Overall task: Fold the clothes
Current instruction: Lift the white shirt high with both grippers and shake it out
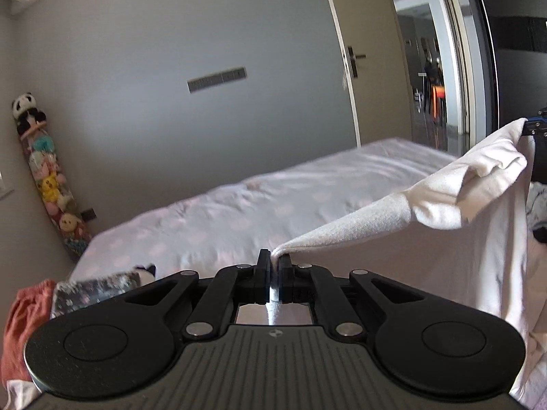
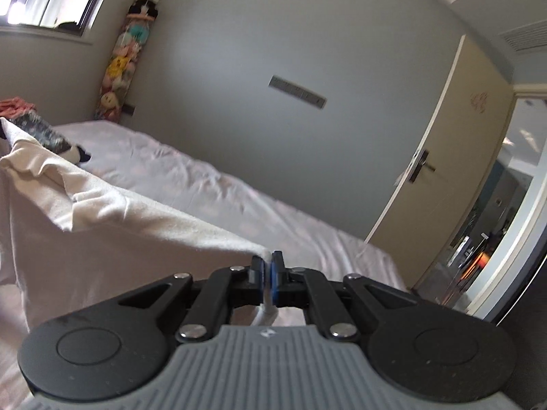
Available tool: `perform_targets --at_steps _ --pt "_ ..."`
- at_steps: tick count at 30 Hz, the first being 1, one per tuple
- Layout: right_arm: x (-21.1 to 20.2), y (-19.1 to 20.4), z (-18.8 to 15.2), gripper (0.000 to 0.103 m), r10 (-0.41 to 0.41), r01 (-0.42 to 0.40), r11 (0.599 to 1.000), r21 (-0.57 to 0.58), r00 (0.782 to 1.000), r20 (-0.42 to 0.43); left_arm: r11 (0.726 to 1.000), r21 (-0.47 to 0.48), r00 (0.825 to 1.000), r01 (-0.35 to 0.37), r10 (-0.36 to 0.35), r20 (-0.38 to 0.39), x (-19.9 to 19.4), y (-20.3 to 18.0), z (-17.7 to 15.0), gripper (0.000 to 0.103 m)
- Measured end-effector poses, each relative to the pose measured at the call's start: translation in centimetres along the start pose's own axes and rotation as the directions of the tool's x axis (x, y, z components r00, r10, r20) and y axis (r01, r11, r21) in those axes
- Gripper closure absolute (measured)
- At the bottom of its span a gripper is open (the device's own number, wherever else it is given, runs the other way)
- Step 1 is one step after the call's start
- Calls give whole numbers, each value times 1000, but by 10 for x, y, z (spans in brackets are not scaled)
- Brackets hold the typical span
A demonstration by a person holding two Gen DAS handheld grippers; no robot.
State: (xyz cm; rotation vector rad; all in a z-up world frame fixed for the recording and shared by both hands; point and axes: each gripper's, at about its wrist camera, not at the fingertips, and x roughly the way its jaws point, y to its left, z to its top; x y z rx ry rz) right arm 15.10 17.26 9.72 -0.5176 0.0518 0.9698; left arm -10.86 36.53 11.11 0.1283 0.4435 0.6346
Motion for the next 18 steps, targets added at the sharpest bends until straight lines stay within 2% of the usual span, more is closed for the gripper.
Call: perform_targets --at_steps 3,6,13,18 --pt "-37 -13 38 99 -79 77 997 19 991 104 1000 2 993 -21 21 114 -45 4 34 100" --pt "-78 -24 62 99 -141 134 990 49 971 192 998 19 975 -60 54 214 -86 1 57 101" --pt "-167 -26 74 98 -207 192 978 77 917 340 994 20 908 -109 91 409 -177 -6 87 101" --pt "-231 -27 83 98 -251 230 968 102 862 439 990 29 870 -139 108 480 -227 -15 89 101"
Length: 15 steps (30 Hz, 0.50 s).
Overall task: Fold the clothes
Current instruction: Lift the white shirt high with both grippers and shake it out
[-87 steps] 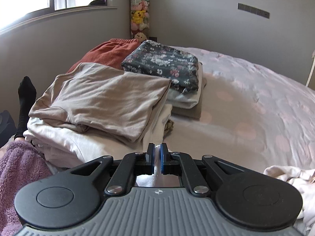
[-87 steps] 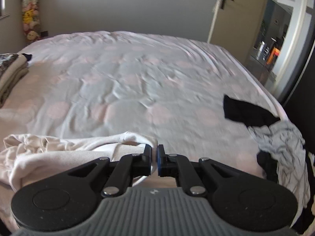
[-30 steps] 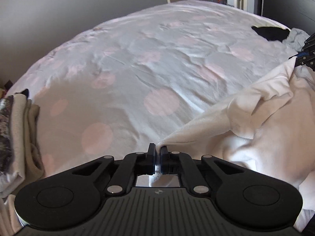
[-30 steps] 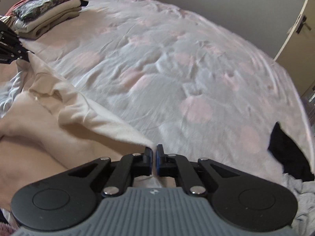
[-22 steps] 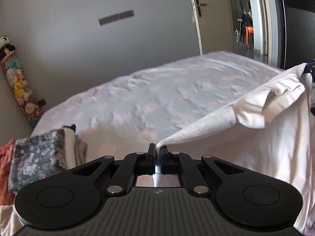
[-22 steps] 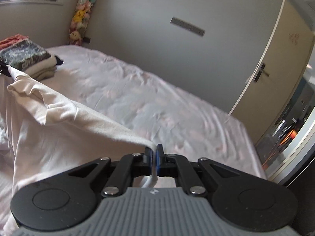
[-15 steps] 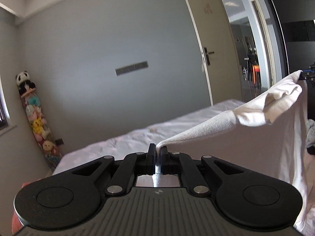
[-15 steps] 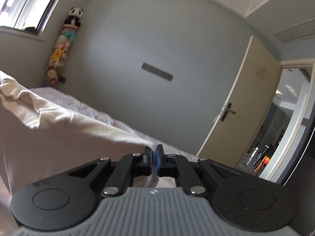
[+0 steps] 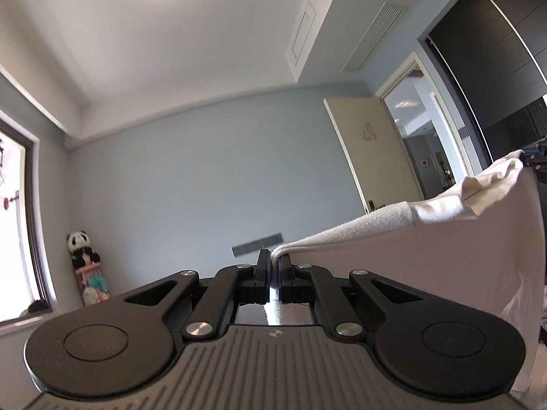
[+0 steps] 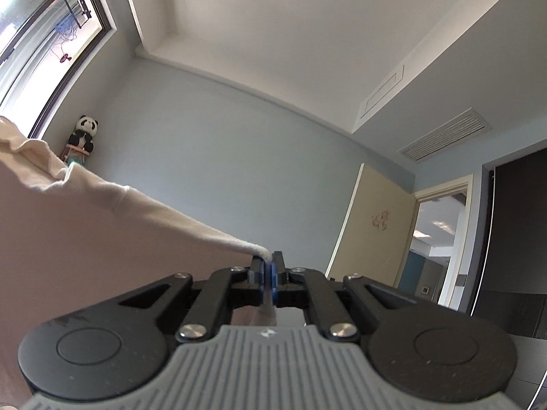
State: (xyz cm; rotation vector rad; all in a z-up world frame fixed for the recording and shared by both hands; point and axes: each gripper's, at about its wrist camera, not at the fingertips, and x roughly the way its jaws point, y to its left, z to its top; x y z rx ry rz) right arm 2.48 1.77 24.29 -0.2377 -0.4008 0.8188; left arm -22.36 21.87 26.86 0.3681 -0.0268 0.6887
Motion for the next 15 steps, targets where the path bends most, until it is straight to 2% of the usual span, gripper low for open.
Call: perform_targets --at_steps 8,11,13,15 --pt "-43 -11 24 98 -25 21 999 31 992 125 999 31 997 -33 31 65 -26 -8 24 101" --pt "-40 -10 23 98 -12 9 1000 30 993 118 999 31 999 -32 31 41 -14 -10 23 100" --pt "-34 -7 18 98 -2 -1 1000 28 994 105 999 38 1000 -22 22 -7 2 -15 15 101" --pt "-19 2 1 98 19 -21 999 32 998 56 999 46 998 -10 13 -57 19 -20 7 101"
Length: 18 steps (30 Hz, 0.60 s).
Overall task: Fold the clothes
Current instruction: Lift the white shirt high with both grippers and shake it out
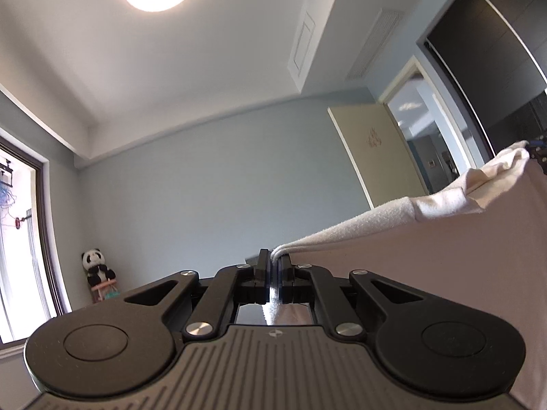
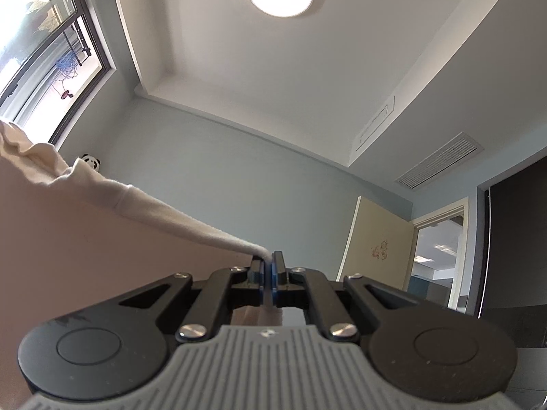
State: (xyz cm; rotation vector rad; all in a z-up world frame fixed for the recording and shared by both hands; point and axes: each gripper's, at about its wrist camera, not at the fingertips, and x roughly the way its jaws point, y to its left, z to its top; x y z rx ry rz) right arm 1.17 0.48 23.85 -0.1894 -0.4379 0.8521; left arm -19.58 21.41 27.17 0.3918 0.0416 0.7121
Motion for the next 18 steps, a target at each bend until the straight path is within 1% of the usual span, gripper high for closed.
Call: perform_targets --at_steps 2,4,6,7,10,12,14,15,18 --pt "16 8 -20 98 21 -20 1000 7 998 -56 1000 20 997 17 -16 -79 28 -10 -21 101" --pt "32 17 -40 98 42 -41 999 14 993 -111 999 37 986 35 -29 -164 59 -22 -49 101" --pt "51 29 -72 98 61 -59 998 15 981 -184 997 40 968 59 -47 -248 90 -32 -81 101" --pt "63 35 -91 98 72 -69 997 20 972 -223 997 29 955 75 -63 -291 107 -37 -99 101" --pt "98 54 -148 98 106 -97 994 44 935 -340 993 8 908 116 -103 -406 155 -53 -152 101" --pt "121 66 -187 98 129 -114 992 61 901 -414 991 4 878 132 -115 -464 187 -63 -183 101" --pt "144 78 -226 98 152 -129 988 80 861 -485 990 -18 850 143 -132 -510 220 -69 -206 100" --pt "155 84 -242 98 158 -133 987 87 846 -509 989 -25 840 145 -136 -525 236 -72 -215 100" --pt "190 101 -288 98 171 -137 985 103 807 -565 992 -28 824 121 -116 -555 282 -75 -247 100"
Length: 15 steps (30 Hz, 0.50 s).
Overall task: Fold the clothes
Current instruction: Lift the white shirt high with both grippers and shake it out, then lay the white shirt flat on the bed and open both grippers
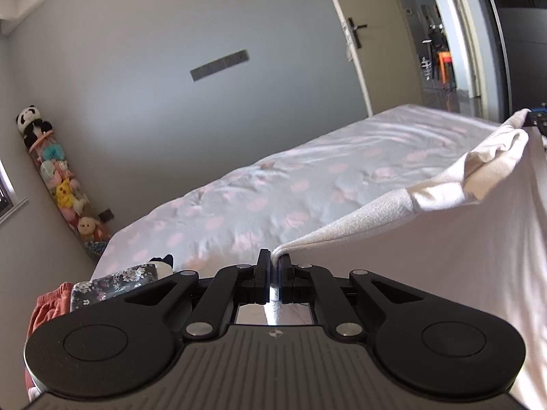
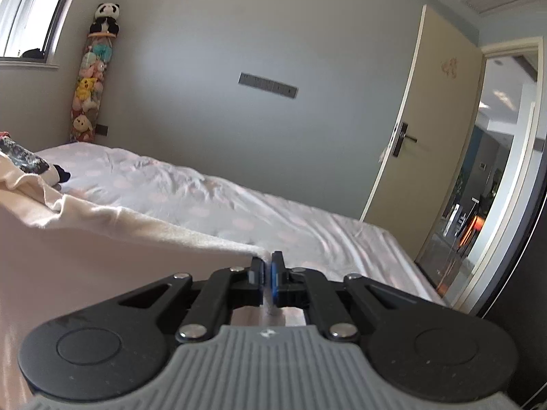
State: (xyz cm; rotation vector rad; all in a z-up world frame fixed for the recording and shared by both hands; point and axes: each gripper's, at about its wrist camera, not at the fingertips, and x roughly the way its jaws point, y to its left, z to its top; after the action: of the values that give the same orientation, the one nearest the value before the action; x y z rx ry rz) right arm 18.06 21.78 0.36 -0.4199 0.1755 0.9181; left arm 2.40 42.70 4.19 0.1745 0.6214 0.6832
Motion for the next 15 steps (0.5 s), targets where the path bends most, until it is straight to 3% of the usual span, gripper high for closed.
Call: perform_targets --at_steps 3,7,11,15 --pt "57 7 -18 98 13 -12 1000 12 998 -68 1000 -27 998 15 -17 -60 58 2 -2 100" --pt "132 16 -42 98 31 -27 999 28 987 -158 999 -17 986 29 -32 -166 107 4 -67 101" --pt "207 26 -66 98 51 -40 998 46 968 -246 998 -38 959 58 -66 -274 159 0 -113 100" --pt "232 26 -81 98 90 -73 995 68 952 -292 994 -71 932 85 -104 -346 201 -5 -137 100"
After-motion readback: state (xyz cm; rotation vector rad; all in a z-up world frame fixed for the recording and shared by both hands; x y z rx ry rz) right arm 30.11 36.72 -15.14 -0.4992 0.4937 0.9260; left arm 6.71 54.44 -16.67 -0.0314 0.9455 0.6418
